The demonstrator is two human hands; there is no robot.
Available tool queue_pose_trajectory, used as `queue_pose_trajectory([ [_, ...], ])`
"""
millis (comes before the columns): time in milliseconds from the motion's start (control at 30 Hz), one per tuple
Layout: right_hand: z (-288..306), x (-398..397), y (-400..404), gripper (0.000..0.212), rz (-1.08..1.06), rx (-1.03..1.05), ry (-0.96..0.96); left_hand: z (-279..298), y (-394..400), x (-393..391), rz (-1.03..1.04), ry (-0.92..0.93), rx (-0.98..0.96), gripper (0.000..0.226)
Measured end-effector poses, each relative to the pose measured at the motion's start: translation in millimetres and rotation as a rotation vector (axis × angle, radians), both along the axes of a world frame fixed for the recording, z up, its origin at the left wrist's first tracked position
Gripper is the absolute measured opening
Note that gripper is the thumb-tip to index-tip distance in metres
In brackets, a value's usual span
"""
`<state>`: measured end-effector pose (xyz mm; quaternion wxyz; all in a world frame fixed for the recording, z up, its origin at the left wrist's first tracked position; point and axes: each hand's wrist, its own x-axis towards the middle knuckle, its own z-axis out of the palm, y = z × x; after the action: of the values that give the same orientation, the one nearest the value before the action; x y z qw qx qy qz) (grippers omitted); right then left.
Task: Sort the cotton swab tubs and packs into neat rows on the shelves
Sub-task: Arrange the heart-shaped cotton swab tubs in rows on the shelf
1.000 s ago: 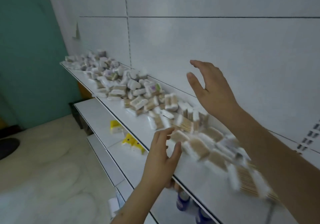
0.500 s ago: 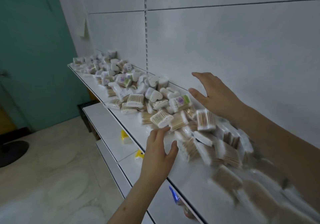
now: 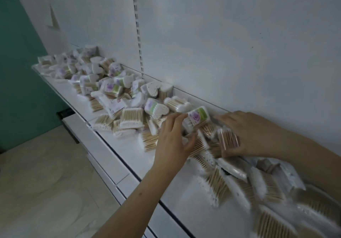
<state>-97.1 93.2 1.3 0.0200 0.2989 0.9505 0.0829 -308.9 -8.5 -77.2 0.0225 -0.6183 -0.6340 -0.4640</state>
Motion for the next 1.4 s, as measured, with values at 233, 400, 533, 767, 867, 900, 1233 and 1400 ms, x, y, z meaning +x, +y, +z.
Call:
queue_pose_trajectory([
  [233,-15,8,-10,0.099,-0.095,-0.003,-0.043,4,23,-5,-0.067,-0.127,-0.116,0.061],
  [400,-9,10,-20,0.091,-0.072,0.034,0.020,12,24,-17,-0.082,-0.094,-0.091,0.054],
  [533,0,12,-35,0.086,-0.022,0.139,0.224,20,7,-24,-0.142,-0.116,0.048,0.053],
  [767,17,8,-63,0.084,-0.190,0.000,0.643,39,-43,-40,-0.495,-0.736,-0.093,0.047],
  [867,13,8,-81,0.091,-0.230,-0.015,0.719,35,-58,-44,-0.645,-0.912,-0.190,0.043],
  [900,11,10,-88,0.092,-0.253,-0.016,0.728,34,-63,-43,-0.683,-0.936,-0.209,0.042],
  [1233,-4,93,-204,0.082,-0.647,0.057,0.945,23,-87,38,-0.864,-1.064,-0.432,0.012],
  [1400,-4,163,-275,0.078,-0.839,0.058,1.070,23,-108,114,-0.969,-0.961,-0.498,0.015],
])
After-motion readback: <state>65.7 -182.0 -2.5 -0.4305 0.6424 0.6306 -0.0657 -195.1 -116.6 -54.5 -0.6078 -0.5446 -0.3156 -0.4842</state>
